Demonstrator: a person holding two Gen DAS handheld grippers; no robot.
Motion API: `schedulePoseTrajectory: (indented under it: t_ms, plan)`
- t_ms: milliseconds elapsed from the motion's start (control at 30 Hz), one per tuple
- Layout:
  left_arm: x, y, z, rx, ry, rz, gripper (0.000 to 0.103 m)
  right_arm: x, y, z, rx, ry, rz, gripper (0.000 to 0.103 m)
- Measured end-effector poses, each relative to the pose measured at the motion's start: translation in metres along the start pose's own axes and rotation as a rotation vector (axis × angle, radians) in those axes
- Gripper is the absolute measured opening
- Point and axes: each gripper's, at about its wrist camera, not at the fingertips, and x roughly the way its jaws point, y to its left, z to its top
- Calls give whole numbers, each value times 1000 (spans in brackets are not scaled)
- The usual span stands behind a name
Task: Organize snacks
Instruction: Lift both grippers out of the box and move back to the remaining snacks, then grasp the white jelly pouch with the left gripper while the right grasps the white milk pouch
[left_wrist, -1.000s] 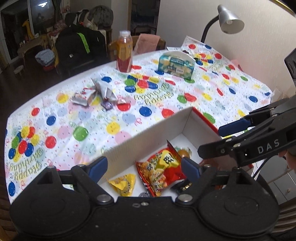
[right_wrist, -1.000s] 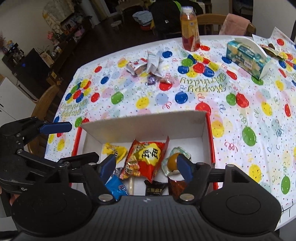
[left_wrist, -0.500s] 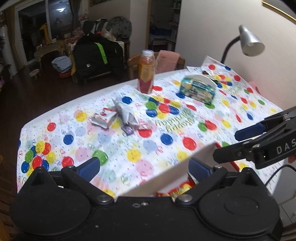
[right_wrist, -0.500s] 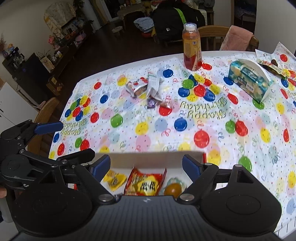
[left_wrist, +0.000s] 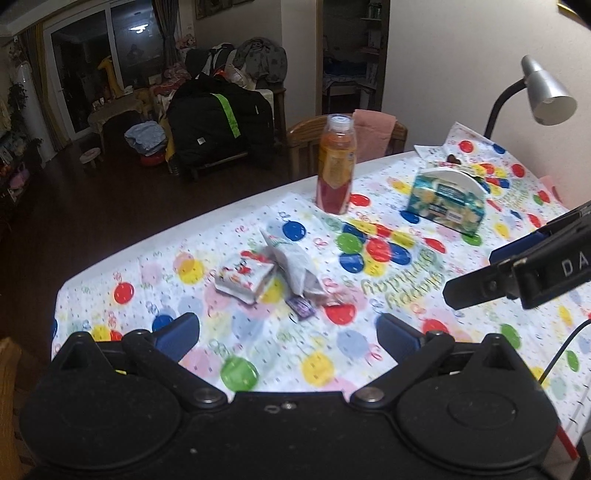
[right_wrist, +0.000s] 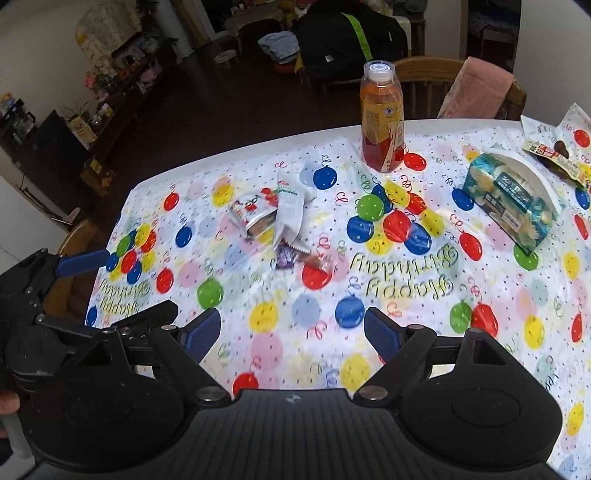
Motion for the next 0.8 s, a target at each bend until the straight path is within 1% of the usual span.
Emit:
schedulePoseTrajectory:
  t_ms: [267,433,600,800]
  plan:
    - [50,17,16,28,4,13,102,44,-6,41,-7,28,-9,85]
    - [89,30,19,42,31,20,102,82,-9,64,1,59,-24,85]
    - [124,42,24,89,60,20,102,119,-10,83,19,89,-30,85]
    - [164,57,31,106,93,20,101,160,-13,103,61,118,-34,85]
